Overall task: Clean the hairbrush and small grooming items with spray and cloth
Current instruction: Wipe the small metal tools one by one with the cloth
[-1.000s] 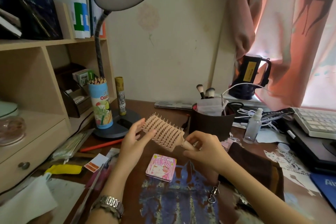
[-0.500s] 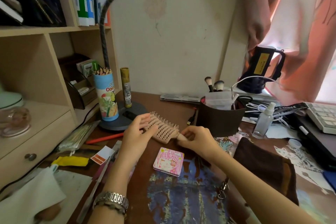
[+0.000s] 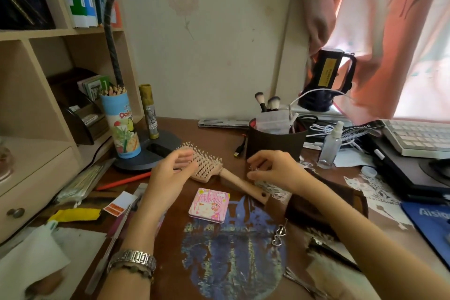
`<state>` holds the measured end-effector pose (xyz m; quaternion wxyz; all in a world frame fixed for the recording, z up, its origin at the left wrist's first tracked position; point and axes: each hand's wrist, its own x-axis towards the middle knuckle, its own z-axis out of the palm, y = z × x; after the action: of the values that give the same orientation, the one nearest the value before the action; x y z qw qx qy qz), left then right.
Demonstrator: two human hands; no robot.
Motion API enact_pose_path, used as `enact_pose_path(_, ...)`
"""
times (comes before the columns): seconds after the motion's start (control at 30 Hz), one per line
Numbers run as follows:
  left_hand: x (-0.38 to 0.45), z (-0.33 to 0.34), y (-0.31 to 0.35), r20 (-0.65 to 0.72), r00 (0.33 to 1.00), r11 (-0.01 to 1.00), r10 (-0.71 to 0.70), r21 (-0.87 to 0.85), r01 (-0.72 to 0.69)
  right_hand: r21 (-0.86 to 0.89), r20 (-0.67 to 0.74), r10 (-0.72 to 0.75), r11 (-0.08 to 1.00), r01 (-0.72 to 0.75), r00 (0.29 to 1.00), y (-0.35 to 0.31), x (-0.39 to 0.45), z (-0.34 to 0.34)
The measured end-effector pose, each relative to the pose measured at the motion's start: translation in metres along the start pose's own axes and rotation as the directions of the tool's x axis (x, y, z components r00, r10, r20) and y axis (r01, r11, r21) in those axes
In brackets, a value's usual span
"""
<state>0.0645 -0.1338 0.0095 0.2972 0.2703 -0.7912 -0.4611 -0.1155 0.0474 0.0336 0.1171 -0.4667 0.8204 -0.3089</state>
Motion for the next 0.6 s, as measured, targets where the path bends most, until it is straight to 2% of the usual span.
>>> enact_pose_path(0.23,-0.012,0.017,0.018,0.087,0.994,0.995,0.069,0.070,-0.075,-0.082,-0.019,0.018,0.996,-0.020,1.000,0.041,-0.062,-0.045)
enact_pose_path(0.37,-0.030,0.033,0.036,0.163,0.974,0.977,0.158,0.119,-0.178,-0.142,0.005,0.033,0.989,-0.032,0.999,0.057,-0.090,-0.051)
enact_pose_path(0.5,-0.044,0.058,0.054,0.331,0.929,0.957,0.163,0.178,-0.231,-0.194,0.028,0.012,0.981,-0.007,1.000,0.068,-0.104,-0.049)
enact_pose_path(0.6,-0.050,0.076,0.065,0.505,0.855,0.934,0.116,0.237,-0.267,-0.262,0.062,-0.032,0.964,0.047,0.998,0.073,-0.110,-0.047)
